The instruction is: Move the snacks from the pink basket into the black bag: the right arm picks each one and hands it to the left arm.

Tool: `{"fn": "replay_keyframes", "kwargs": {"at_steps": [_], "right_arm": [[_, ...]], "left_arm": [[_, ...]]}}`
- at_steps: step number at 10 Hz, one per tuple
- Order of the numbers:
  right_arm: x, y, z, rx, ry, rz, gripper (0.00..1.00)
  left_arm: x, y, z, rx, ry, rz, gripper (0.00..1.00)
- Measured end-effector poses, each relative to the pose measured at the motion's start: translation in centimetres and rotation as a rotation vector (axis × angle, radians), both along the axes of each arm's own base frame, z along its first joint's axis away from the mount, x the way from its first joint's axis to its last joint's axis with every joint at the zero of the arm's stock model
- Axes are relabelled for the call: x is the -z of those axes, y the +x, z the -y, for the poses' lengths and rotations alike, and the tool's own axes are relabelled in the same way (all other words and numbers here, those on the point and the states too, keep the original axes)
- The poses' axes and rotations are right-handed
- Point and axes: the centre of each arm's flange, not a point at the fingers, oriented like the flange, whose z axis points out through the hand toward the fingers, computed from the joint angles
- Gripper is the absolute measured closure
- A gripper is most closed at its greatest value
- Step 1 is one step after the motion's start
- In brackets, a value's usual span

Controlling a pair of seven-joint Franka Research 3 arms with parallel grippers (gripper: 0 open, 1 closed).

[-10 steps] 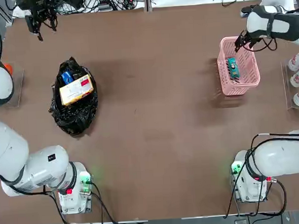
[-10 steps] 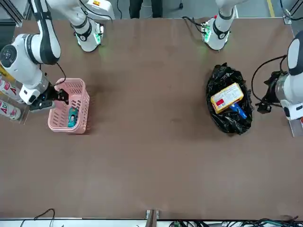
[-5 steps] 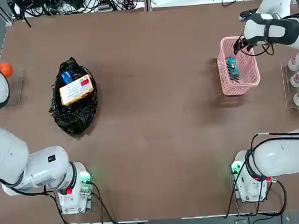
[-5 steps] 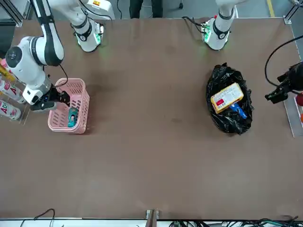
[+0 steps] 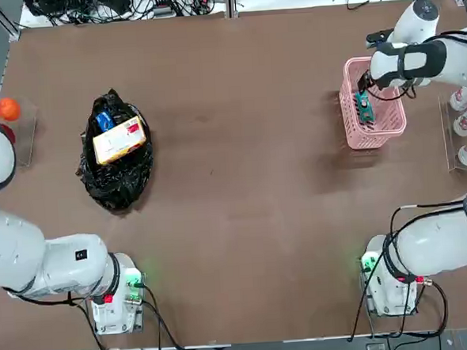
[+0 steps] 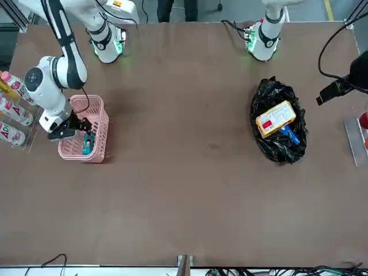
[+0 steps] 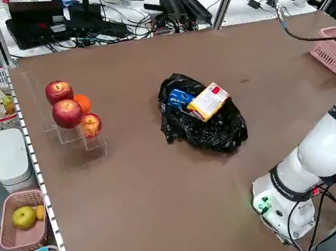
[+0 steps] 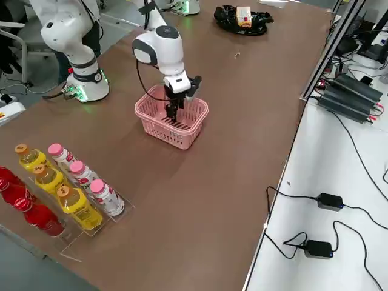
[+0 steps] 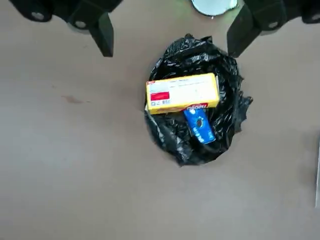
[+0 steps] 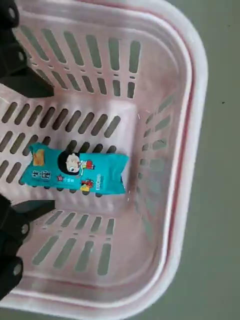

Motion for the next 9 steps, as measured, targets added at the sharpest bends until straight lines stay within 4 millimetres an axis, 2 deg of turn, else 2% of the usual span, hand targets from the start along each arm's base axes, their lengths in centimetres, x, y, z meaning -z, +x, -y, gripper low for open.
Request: {"fn": "replay_keyframes", "kwargs": {"at_steps": [4, 6, 9], "right_arm": [[3.7, -1.4, -0.7, -0.015, -0.02, 0.06, 0.09], [4.0, -1.4, -0.9, -0.019, -0.021, 0.057, 0.09], [4.6, -1.5, -0.9, -0.024, -0.026, 0.05, 0.09]], "left_arm": [[-0.1, 0.1, 0.4, 0.073, -0.002, 0.012, 0.0], [-0.5, 0.0, 0.8, 0.095, -0.001, 0.024, 0.0], [-0.7, -0.1, 0.4, 0.108, 0.014, 0.029, 0.0]]}}
